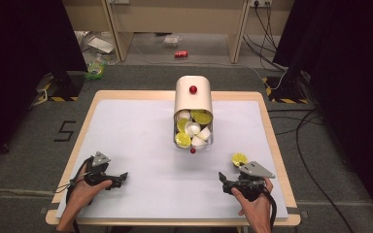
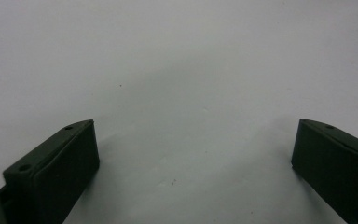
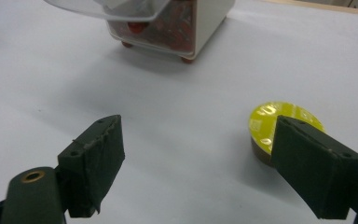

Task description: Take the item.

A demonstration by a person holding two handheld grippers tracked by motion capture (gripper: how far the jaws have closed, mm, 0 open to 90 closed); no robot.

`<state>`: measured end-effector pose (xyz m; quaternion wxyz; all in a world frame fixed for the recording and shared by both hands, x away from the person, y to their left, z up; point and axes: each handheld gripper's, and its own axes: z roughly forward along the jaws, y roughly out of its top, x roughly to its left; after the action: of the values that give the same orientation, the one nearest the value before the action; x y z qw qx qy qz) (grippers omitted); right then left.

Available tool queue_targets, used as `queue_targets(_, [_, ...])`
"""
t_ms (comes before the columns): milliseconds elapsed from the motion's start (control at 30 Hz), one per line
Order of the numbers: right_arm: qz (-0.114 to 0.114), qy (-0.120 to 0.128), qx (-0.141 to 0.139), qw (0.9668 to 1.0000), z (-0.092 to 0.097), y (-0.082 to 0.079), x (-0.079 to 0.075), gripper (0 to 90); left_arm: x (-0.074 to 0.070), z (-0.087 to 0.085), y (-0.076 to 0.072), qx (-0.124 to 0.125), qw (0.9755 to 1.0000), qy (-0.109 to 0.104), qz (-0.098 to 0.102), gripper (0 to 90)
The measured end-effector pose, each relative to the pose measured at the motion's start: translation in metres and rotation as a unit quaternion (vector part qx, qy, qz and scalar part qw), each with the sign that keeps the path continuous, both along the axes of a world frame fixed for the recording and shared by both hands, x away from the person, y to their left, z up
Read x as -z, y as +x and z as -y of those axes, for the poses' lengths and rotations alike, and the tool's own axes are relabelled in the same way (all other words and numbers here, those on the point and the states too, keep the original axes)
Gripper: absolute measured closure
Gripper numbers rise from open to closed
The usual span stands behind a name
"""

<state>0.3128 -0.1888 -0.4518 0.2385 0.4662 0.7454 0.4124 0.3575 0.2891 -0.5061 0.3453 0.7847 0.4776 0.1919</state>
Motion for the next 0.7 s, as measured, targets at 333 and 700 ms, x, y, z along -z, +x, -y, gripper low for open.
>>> queue_targets(333, [-0.01,-0.008,0.027,0.9995,0.02,-0.011,0.007,16.4,0.0,0.0,0.0,0.0,1.0,0.0,0.0,0.0])
queue_targets(700, [-0.033,-0.002,0.036,0.9988,0.033,-0.019,0.014,15.8,0.0,0.0,0.0,0.0,1.0,0.0,0.0,0.0])
